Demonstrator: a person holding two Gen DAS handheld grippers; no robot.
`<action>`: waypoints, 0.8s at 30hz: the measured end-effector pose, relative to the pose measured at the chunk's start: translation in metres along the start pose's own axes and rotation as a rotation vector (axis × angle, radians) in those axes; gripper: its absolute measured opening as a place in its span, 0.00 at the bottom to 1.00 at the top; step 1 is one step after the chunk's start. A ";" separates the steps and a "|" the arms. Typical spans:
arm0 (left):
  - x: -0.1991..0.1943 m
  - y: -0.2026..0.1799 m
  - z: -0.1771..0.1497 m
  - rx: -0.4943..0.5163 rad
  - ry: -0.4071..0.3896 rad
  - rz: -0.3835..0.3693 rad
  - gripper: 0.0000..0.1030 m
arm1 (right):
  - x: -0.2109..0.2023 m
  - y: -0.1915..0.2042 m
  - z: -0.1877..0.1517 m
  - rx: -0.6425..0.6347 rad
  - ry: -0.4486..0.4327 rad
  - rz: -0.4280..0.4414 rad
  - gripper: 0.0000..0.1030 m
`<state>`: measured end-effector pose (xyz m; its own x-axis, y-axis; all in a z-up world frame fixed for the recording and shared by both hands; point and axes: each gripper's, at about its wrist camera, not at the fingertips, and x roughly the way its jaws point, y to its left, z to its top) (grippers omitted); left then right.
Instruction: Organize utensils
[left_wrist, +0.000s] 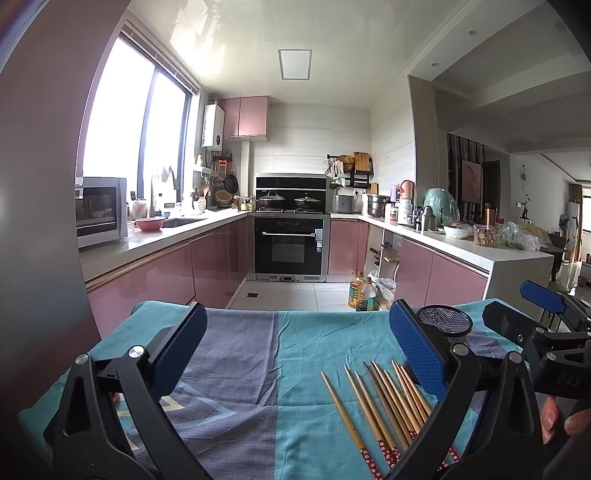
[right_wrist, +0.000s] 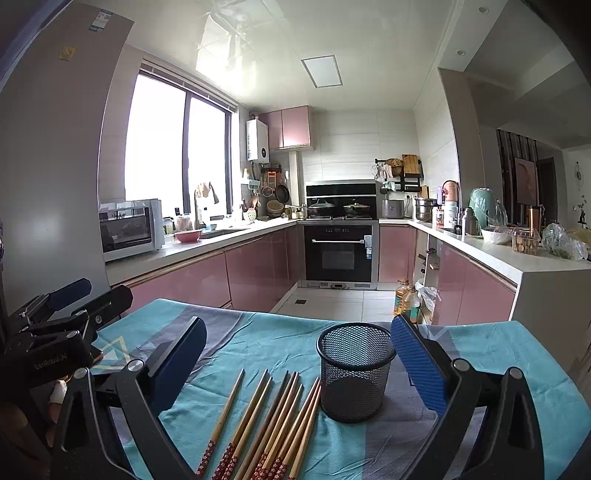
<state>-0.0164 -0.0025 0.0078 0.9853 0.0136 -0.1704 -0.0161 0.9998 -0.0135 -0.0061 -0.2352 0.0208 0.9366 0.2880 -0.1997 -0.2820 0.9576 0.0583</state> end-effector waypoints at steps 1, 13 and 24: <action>0.000 0.000 0.000 -0.001 -0.001 0.002 0.94 | 0.000 0.000 0.000 0.000 0.000 -0.001 0.94; -0.001 -0.001 0.001 -0.002 -0.003 0.003 0.94 | -0.001 0.000 0.003 0.004 -0.005 0.000 0.94; -0.001 0.000 0.001 -0.003 -0.003 0.003 0.94 | -0.001 0.000 0.003 0.010 -0.005 0.001 0.94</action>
<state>-0.0178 -0.0030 0.0085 0.9857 0.0169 -0.1674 -0.0199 0.9997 -0.0160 -0.0064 -0.2353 0.0237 0.9376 0.2884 -0.1943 -0.2805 0.9575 0.0681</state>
